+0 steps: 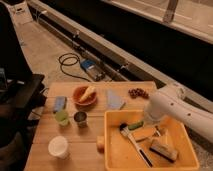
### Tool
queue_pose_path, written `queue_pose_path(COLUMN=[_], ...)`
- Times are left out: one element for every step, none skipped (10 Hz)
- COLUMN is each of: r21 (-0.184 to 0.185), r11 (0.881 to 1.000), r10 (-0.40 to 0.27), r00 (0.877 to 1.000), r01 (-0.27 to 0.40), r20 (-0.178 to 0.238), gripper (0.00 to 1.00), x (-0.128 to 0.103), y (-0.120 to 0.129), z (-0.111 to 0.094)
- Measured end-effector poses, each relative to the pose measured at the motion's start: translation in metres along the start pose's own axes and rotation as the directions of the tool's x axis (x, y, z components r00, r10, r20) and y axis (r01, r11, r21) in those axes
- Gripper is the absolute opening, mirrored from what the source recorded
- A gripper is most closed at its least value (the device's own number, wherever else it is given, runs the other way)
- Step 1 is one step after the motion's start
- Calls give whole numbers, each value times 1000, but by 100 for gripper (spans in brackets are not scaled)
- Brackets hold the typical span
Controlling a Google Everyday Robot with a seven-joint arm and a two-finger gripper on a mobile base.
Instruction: Place pepper in tray
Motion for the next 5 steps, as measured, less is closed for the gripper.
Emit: queue_pose_path(r21=[-1,-5,-14,-26,-40], r11=[1000,1000,999,998,995], r10=[0,4,33,58,86], r00=[1000,1000,999,998,996], r01=[0,-4,-34,-59,-87], r20=[-1,-6,-14,-16,-17], gripper=[0,0,0,0,0], x=[-1,0,7,17,35], y=[0,-1,-5,-6,-6], z=[1,1,8,15,23])
